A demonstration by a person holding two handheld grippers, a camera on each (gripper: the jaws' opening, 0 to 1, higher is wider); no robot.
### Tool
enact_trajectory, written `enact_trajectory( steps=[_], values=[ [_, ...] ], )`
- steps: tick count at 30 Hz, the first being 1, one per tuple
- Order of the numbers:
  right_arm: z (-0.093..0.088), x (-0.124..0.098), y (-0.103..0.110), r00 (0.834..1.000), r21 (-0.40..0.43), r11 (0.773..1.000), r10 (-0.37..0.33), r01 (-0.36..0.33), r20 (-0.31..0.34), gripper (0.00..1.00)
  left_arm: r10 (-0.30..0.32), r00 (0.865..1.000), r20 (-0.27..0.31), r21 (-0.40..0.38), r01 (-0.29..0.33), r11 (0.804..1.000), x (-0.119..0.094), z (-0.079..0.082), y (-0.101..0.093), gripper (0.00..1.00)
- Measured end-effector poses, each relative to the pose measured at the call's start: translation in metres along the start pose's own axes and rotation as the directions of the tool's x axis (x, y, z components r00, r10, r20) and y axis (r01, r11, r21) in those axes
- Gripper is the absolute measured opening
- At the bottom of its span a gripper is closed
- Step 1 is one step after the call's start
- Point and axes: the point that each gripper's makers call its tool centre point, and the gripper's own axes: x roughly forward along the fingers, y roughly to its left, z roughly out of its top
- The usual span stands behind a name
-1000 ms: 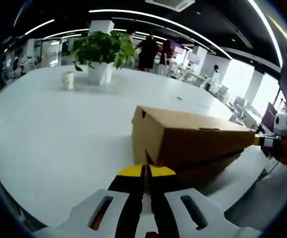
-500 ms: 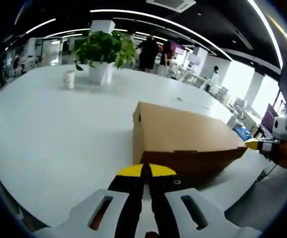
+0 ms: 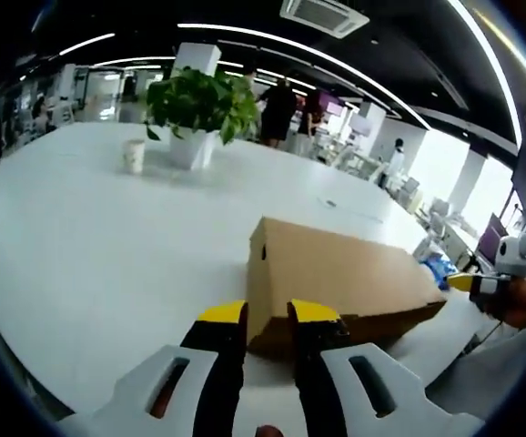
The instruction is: Operate the shoe box by opening the lid, removing the specified soft item, and placing it in the target area until the item is outside and the box remains undamaged.
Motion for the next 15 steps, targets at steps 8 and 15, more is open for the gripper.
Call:
enact_trajectory(
  steps=[8, 15],
  values=[
    [-0.018, 0.011, -0.003, 0.999, 0.124, 0.992, 0.010, -0.005, -0.038, 0.22, -0.029, 0.998, -0.063, -0.022, 0.028, 0.999, 0.016, -0.013, -0.007, 0.20],
    [-0.031, 0.018, -0.006, 0.997, 0.130, 0.991, 0.006, 0.004, -0.081, 0.21, -0.043, 0.993, -0.111, -0.028, 0.040, 0.999, 0.022, -0.022, -0.009, 0.19]
  ],
)
